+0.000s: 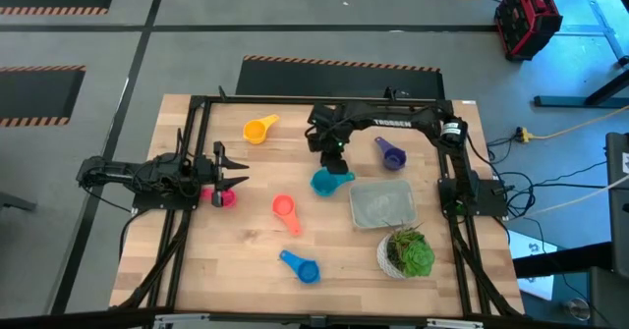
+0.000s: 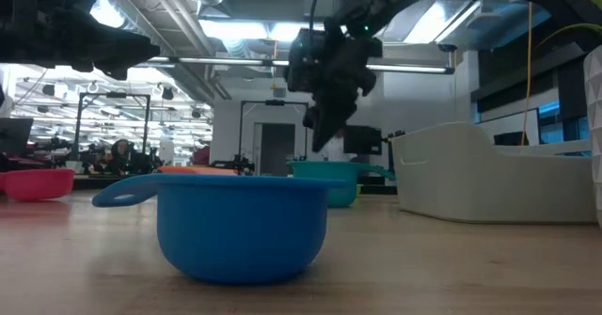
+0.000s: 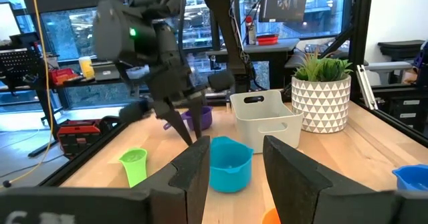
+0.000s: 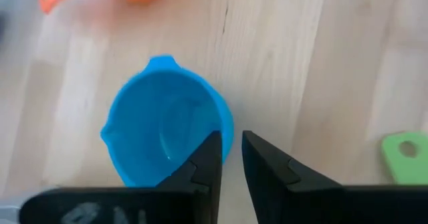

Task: Nest measuring cups in basket
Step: Move the light blue measuring cup to the top center of the table, then stack the yellow measuring cup on top of the light blue measuring cup

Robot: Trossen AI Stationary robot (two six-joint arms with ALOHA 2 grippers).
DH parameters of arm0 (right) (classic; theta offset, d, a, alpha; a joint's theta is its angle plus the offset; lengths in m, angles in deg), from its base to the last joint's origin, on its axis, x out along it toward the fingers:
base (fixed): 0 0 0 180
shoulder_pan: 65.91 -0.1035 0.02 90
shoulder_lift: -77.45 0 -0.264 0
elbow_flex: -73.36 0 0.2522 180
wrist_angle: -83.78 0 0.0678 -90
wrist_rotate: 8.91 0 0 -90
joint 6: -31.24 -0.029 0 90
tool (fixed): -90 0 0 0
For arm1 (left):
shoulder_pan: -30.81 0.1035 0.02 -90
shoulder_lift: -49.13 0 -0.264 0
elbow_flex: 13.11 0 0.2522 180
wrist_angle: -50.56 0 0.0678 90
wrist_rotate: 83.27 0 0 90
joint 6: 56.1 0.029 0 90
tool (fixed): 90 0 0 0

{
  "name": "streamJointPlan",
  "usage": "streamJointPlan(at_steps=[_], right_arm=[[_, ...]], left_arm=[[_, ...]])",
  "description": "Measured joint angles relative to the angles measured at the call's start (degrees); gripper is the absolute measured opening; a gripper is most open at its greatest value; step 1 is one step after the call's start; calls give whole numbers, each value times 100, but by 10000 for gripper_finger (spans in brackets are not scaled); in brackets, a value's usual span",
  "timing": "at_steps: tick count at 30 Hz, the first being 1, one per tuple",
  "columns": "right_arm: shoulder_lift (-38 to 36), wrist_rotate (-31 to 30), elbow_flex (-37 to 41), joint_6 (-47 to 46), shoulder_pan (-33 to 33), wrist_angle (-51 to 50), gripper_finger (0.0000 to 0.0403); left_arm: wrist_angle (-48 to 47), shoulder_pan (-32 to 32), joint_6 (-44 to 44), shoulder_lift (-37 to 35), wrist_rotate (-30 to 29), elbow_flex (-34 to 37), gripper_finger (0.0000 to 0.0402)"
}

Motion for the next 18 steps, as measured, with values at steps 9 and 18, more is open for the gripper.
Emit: streamJointPlan(at_steps=[9, 18], right_arm=[[-2, 151, -1234, 394, 0, -1472, 64], [-362, 532, -1724, 623, -17, -2688, 64]], left_arm=[[0, 0, 0, 0, 0, 0, 133], [0, 0, 0, 0, 0, 2, 133]])
